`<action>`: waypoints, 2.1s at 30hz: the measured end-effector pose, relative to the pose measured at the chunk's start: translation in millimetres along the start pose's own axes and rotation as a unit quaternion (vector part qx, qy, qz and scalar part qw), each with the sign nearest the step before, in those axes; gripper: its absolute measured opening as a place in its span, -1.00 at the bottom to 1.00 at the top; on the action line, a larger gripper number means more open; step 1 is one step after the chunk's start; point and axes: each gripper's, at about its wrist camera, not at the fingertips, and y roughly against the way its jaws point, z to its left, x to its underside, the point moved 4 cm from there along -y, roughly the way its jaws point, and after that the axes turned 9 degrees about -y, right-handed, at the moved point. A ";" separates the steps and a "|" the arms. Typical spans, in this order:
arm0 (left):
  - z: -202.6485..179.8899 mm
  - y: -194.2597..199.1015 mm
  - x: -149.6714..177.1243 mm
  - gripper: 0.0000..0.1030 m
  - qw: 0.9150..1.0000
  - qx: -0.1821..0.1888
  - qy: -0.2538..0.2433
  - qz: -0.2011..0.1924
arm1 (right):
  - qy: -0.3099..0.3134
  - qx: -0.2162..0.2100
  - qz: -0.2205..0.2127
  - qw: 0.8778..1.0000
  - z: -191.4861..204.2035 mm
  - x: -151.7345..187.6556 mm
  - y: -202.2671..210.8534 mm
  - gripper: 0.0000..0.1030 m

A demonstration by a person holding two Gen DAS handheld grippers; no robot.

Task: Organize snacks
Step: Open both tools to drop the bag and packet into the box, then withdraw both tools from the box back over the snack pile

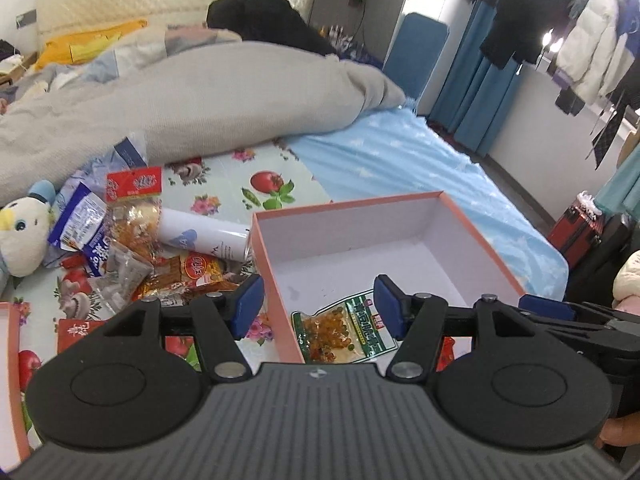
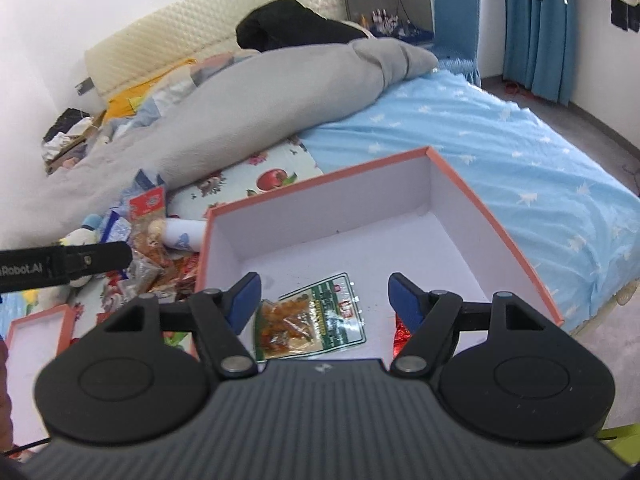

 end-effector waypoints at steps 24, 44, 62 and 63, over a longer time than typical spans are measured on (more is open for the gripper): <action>24.0 119.9 64.6 0.29 0.997 -0.040 0.031 -0.054 | 0.042 -0.055 -0.036 0.997 45.4 46.1 70.2 0.40; 78.9 178.8 124.0 0.32 0.987 -0.124 0.077 -0.065 | 0.109 -0.134 -0.038 0.984 125.0 94.1 88.5 0.41; 129.4 180.5 183.3 0.38 0.975 -0.138 0.166 -0.046 | 0.144 -0.161 0.024 0.976 173.3 133.9 75.3 0.41; 131.3 178.6 184.7 0.38 0.975 -0.137 0.168 -0.044 | 0.142 -0.160 0.028 0.976 174.3 135.1 72.9 0.41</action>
